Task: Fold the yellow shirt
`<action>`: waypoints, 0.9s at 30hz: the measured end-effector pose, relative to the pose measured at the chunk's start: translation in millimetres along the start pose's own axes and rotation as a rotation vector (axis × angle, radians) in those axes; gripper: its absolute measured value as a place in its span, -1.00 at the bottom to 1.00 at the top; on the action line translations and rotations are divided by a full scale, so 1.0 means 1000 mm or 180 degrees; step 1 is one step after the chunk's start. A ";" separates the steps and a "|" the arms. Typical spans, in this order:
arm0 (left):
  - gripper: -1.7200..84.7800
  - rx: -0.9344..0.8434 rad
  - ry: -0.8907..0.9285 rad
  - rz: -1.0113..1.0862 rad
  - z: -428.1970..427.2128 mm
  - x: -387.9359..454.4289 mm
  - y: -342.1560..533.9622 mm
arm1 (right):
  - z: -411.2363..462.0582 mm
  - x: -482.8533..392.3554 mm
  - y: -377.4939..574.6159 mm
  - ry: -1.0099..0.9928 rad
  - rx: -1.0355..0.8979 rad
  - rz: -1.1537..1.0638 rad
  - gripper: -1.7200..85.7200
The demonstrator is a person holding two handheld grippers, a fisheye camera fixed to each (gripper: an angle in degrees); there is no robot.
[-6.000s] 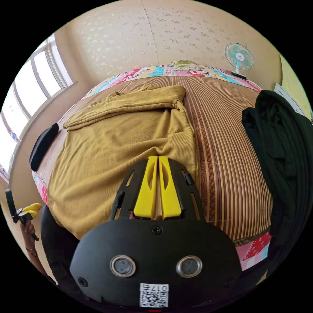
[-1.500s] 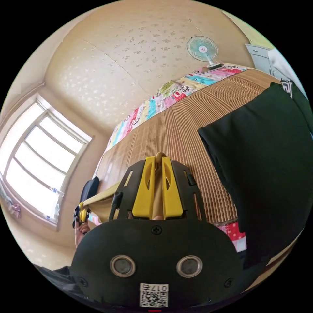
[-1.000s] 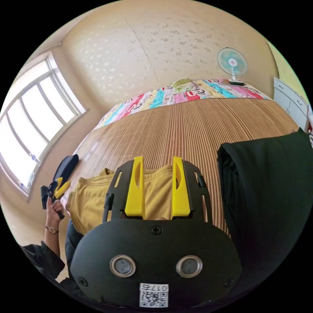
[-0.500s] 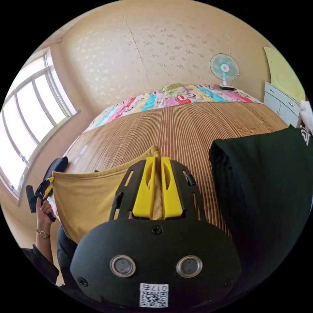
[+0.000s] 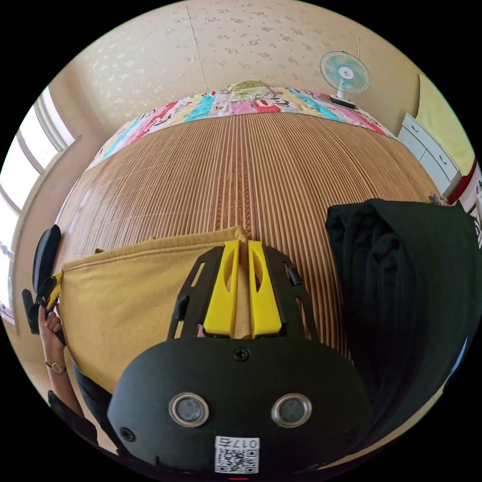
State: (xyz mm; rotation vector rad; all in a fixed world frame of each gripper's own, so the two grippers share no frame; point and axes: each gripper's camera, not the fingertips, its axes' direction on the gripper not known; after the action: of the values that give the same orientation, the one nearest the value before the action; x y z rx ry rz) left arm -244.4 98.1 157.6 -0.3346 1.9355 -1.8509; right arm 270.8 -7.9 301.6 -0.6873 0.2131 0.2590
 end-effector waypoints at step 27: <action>-0.58 -0.0501 -0.0192 -0.0309 -0.079 -0.115 0.184 | -0.103 0.015 0.187 -0.1122 0.0388 -0.1328 -0.92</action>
State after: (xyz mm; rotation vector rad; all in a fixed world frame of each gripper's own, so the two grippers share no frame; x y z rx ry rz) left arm -158.2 234.4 -7.5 -0.5362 2.0613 -1.7296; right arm 216.6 66.6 108.4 -0.5398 -0.2496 -0.0354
